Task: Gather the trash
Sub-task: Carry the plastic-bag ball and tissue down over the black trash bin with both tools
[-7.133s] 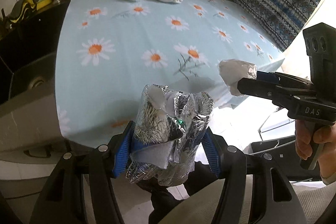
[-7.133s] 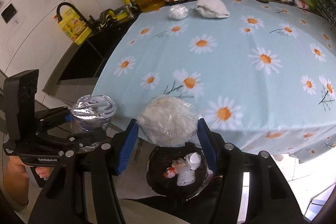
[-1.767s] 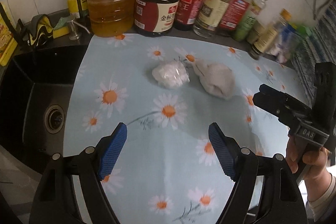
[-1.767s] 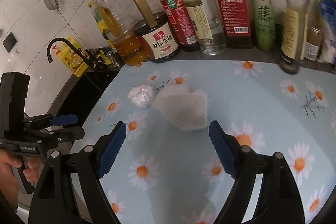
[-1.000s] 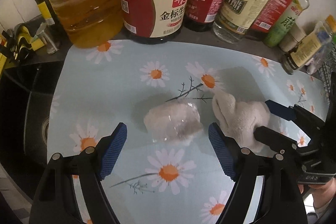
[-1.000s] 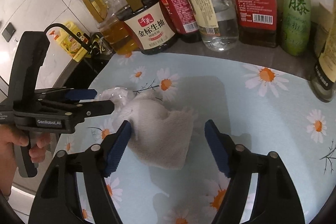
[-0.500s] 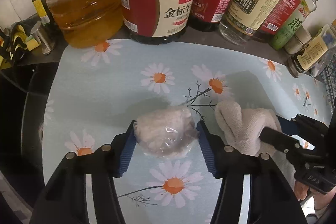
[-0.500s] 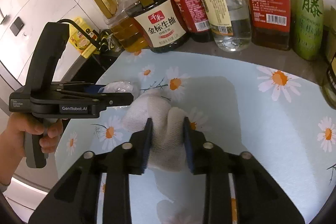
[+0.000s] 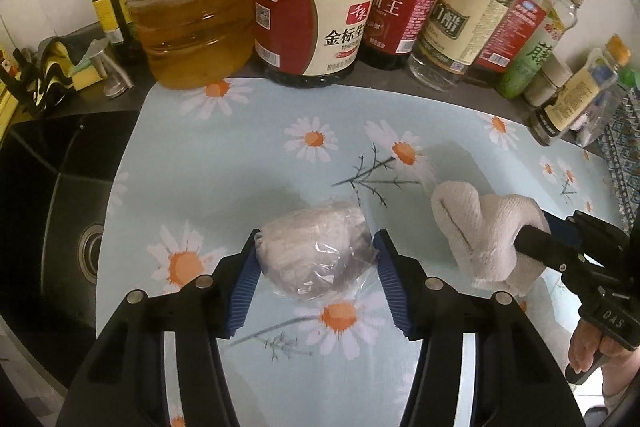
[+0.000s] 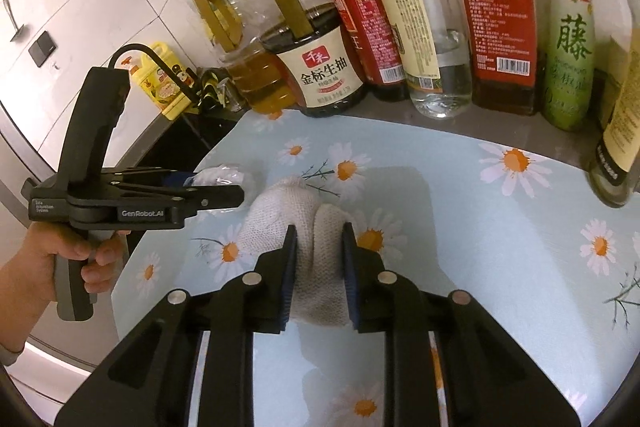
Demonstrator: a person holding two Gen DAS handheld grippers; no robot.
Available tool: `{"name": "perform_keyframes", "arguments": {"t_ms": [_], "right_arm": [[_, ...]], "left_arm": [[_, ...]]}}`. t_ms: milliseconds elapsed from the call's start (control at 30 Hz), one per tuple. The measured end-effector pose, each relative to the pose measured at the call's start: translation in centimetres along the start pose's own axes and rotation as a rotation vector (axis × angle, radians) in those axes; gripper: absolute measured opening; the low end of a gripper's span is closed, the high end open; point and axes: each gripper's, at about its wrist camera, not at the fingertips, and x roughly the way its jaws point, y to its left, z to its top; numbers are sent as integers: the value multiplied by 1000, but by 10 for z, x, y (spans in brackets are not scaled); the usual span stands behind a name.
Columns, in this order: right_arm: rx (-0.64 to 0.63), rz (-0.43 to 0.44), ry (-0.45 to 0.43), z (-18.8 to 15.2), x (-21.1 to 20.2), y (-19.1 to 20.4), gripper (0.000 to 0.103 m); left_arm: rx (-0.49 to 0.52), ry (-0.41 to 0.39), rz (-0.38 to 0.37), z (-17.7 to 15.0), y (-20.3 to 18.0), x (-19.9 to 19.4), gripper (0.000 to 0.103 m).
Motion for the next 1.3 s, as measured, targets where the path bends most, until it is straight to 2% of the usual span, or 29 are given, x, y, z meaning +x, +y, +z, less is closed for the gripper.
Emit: {"name": "perform_keyframes", "arguments": {"t_ms": [433,1000,1300], "right_arm": [[9,-60,-18,-36,-34,46,23],[93,-188,-59,-113,-65,158,23],[119,-247,-86,-153,-75,219,23]], "left_arm": [[64,-28,-34,-54,7,-30,54],[219,-66,-159,-146,34,-95,54],[288,-63,-239,-197,49,-117,54]]}}
